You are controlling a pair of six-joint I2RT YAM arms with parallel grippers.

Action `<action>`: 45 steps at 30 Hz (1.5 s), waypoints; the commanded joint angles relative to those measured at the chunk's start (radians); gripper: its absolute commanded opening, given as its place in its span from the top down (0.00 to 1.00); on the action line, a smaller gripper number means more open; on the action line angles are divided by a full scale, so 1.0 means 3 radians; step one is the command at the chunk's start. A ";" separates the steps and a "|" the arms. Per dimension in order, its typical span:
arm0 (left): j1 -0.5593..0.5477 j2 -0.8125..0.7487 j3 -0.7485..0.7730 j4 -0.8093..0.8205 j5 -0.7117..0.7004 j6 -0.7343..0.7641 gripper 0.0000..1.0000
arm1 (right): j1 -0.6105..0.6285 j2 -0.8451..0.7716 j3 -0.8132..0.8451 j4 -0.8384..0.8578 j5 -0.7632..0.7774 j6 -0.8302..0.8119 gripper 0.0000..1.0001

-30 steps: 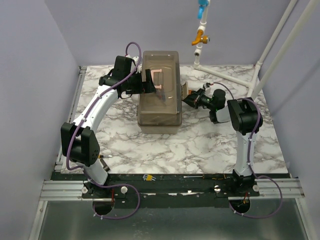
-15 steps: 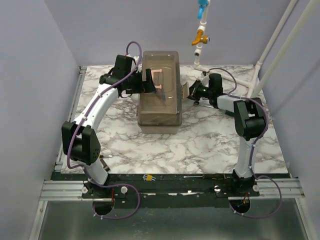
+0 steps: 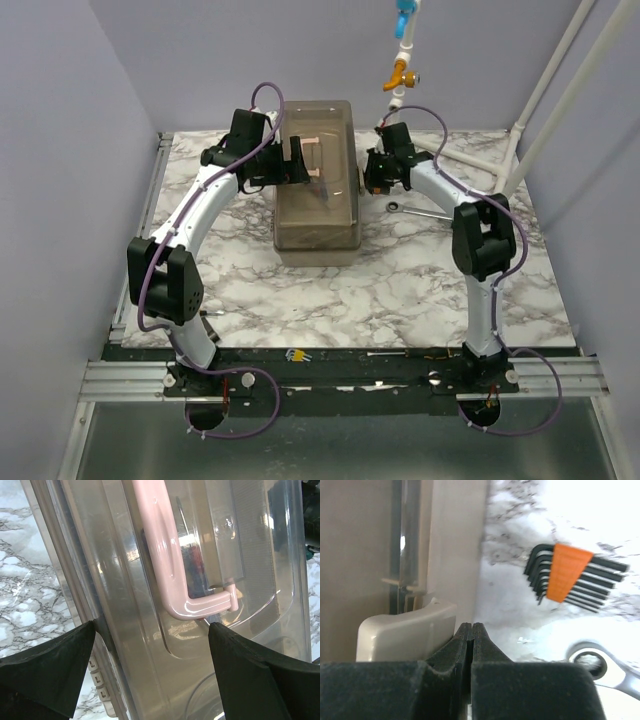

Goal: Pack the tool kit

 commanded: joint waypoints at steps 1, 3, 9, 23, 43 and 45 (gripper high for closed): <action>-0.0102 0.0201 -0.0013 -0.0092 0.0110 0.0109 0.07 | 0.0565 0.0236 0.0619 -0.0628 0.0884 -0.0265 0.99; -0.0106 0.0200 -0.0012 -0.0097 0.0106 0.0119 0.07 | 0.0628 0.0351 0.0793 -0.0821 0.1178 -0.0329 0.99; -0.0104 0.0220 0.0007 -0.0118 0.0071 0.0135 0.07 | 0.0759 0.0589 0.1131 -0.1197 0.1848 -0.0468 0.99; -0.0120 0.0241 -0.0012 -0.0087 0.0128 0.0114 0.08 | 0.0757 0.0496 0.0643 -0.0428 0.0562 -0.0270 0.99; -0.0217 0.0242 0.0072 -0.0107 0.0053 0.0121 0.09 | 0.0557 -0.0034 -0.0309 0.0916 -0.0316 0.0386 0.99; -0.0211 0.0215 0.0093 -0.0092 0.0004 0.0093 0.08 | 0.0497 -0.0218 -0.0480 0.0996 -0.0246 0.0421 0.99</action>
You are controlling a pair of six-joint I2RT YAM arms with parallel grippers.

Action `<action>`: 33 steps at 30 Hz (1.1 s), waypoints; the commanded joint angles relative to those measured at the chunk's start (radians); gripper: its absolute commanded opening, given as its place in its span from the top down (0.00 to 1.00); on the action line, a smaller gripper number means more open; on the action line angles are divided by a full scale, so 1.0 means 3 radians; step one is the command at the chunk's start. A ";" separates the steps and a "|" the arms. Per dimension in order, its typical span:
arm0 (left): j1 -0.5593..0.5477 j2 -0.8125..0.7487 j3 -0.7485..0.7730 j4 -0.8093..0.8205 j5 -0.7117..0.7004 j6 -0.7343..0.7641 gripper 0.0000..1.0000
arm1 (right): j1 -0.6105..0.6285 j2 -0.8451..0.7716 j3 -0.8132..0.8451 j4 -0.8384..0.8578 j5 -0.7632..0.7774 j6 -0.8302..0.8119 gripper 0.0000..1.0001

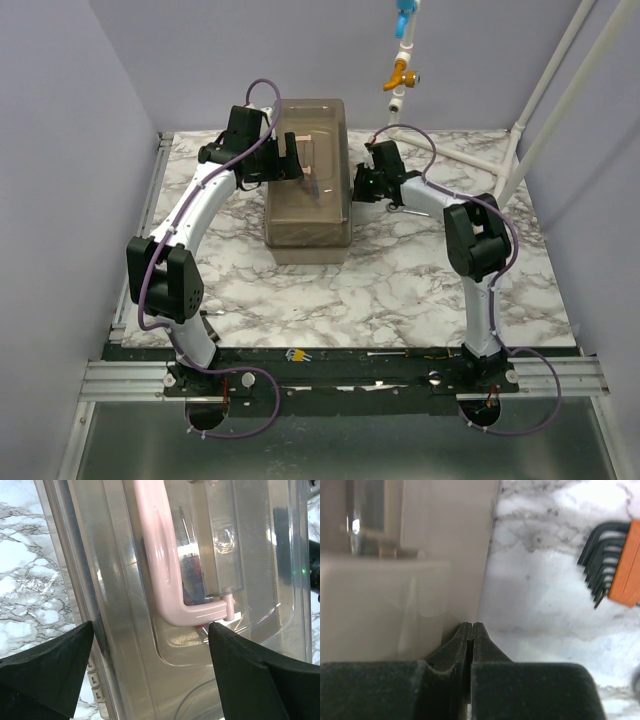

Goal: Pack the tool kit

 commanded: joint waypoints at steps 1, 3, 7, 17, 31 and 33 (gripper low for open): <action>-0.0260 0.0152 -0.0003 -0.0013 0.0217 0.0051 0.08 | 0.0251 -0.0490 -0.0309 0.0523 -0.0234 0.0287 1.00; -0.0260 0.0080 0.0004 0.0005 0.0168 0.0020 0.06 | 0.0224 -0.0676 -0.0435 0.0517 -0.0037 0.0257 0.99; -0.0259 -0.0183 0.0004 -0.0037 0.0048 0.0002 0.02 | 0.0204 -0.1045 -0.0632 0.0424 0.0377 0.0136 0.97; -0.0223 -0.1304 -0.0251 -0.0108 -0.0450 0.0008 0.01 | 0.0162 -0.2002 -0.1181 0.0229 0.1045 0.0105 0.00; 0.0060 -0.3007 -0.2540 0.0881 -0.1806 -0.0520 0.01 | -0.0004 -0.3307 -0.2489 0.0334 0.2490 0.0162 0.00; 0.0132 -0.3131 -0.2852 0.1045 -0.1850 -0.0626 0.02 | -0.0105 -0.3658 -0.2986 0.0855 0.2591 0.0090 0.00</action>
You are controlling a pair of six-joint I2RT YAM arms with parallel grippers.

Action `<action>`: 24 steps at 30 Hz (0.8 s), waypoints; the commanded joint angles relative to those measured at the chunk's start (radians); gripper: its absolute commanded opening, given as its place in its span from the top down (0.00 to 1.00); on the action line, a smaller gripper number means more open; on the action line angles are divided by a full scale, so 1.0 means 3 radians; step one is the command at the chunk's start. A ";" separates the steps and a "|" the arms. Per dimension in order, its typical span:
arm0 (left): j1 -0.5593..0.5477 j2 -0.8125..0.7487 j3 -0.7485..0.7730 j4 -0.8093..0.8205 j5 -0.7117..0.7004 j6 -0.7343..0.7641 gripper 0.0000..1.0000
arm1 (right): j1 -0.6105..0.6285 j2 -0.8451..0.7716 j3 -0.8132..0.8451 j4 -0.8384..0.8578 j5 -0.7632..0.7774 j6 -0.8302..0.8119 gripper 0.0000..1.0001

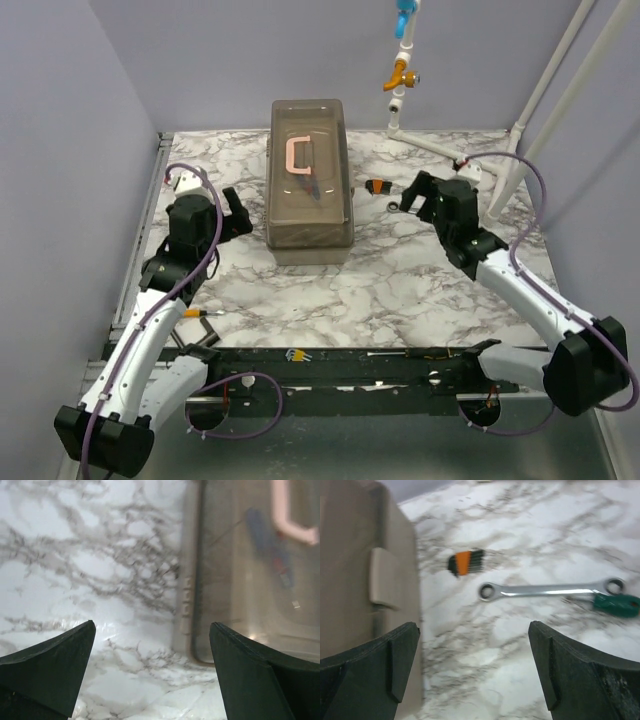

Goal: Pack the tool kit

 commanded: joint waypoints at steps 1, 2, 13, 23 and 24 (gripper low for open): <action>0.0161 -0.0275 -0.0723 0.0510 -0.0375 -0.0364 0.02 | -0.0197 -0.0608 -0.0928 0.0833 0.0532 -0.0139 0.00; 0.0221 -0.0307 -0.0826 0.0559 -0.0373 -0.0385 0.01 | -0.0241 -0.0777 -0.1133 0.1075 0.0518 -0.0291 0.00; 0.0467 -0.0810 -0.2325 0.2602 -0.0211 0.0414 0.01 | -0.0287 -0.0728 -0.2002 0.2377 0.1090 -0.1054 0.00; 0.0472 -0.0230 -0.2903 0.4221 -0.0315 0.1086 0.01 | -0.0480 0.0334 -0.2518 0.4283 0.0576 -0.1372 0.06; 0.0472 -0.0064 -0.2929 0.4485 -0.0349 0.1110 0.02 | -0.0500 0.0459 -0.2501 0.4374 0.0528 -0.1364 0.06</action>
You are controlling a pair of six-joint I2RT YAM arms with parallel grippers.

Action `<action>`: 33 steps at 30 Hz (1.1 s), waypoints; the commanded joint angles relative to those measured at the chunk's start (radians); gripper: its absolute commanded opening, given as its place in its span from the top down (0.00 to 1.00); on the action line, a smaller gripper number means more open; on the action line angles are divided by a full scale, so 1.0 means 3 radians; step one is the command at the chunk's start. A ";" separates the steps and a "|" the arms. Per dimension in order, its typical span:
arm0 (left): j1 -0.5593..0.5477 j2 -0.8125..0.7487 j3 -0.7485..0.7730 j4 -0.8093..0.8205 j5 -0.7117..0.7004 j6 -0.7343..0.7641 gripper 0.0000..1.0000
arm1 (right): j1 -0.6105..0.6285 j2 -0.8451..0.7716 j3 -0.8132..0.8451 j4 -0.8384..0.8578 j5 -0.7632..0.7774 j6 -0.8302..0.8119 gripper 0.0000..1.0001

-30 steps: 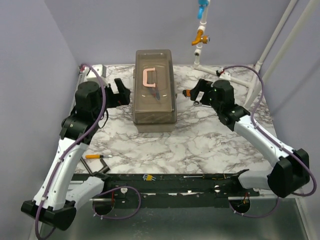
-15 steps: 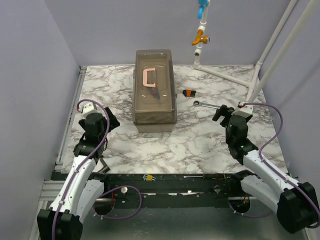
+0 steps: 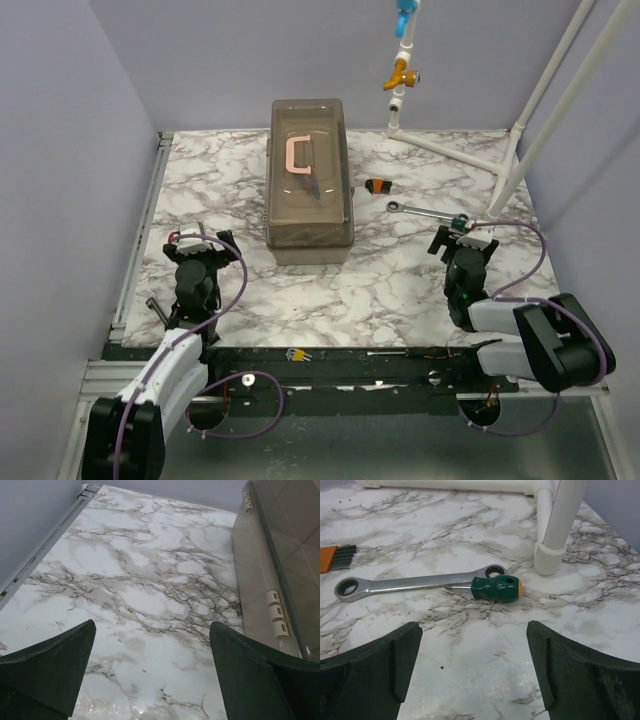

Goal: Pack the tool kit

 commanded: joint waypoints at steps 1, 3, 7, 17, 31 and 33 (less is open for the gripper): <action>0.0031 0.0679 -0.0208 0.1480 -0.0078 0.0424 0.02 | -0.0110 0.0508 0.0079 0.1058 -0.0257 -0.0140 0.06; 0.0041 0.0914 -0.0157 0.1744 0.0143 0.0534 0.02 | -0.0129 0.0815 0.0078 0.1453 -0.0193 -0.0215 0.06; 0.0045 0.1130 0.0017 0.1713 0.0267 0.0739 0.02 | -0.0192 0.1159 0.0178 0.1612 -0.0309 -0.0234 0.07; 0.0082 0.2059 -0.0206 0.3190 0.0572 0.1147 0.06 | -0.0317 0.1105 0.0296 0.1231 -0.0534 -0.0099 0.03; 0.0206 0.1889 0.0211 0.2139 0.0541 0.0920 0.01 | -0.0556 0.1251 0.0285 0.1267 -0.0936 0.0030 0.00; 0.0207 0.1907 0.0211 0.2189 0.0525 0.0915 0.01 | -0.0554 0.1227 0.0286 0.1230 -0.0929 0.0041 0.00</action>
